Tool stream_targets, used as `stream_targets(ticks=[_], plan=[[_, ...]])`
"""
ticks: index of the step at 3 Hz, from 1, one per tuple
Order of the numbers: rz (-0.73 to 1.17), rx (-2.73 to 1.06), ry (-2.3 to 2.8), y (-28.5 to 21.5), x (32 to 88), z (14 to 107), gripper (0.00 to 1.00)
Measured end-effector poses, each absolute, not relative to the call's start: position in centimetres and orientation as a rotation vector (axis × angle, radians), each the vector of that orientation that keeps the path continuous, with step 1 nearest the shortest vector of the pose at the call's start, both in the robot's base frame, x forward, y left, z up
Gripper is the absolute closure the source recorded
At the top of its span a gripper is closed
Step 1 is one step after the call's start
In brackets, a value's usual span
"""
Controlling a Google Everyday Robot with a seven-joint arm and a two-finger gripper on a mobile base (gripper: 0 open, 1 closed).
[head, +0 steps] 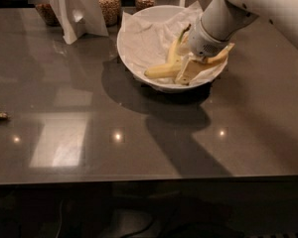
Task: Pick banana from white bowl
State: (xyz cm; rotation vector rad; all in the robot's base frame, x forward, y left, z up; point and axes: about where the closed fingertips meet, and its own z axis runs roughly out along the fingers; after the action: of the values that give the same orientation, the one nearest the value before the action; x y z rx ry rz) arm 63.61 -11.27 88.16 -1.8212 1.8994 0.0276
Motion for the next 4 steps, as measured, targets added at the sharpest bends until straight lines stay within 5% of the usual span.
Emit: stream_targets(ticks=[3, 4], plan=[[0.013, -1.791, 1.987, -13.1, 63.8, 89.2, 1.00], [-0.012, -1.783, 1.970, -13.8, 63.1, 92.0, 1.00]])
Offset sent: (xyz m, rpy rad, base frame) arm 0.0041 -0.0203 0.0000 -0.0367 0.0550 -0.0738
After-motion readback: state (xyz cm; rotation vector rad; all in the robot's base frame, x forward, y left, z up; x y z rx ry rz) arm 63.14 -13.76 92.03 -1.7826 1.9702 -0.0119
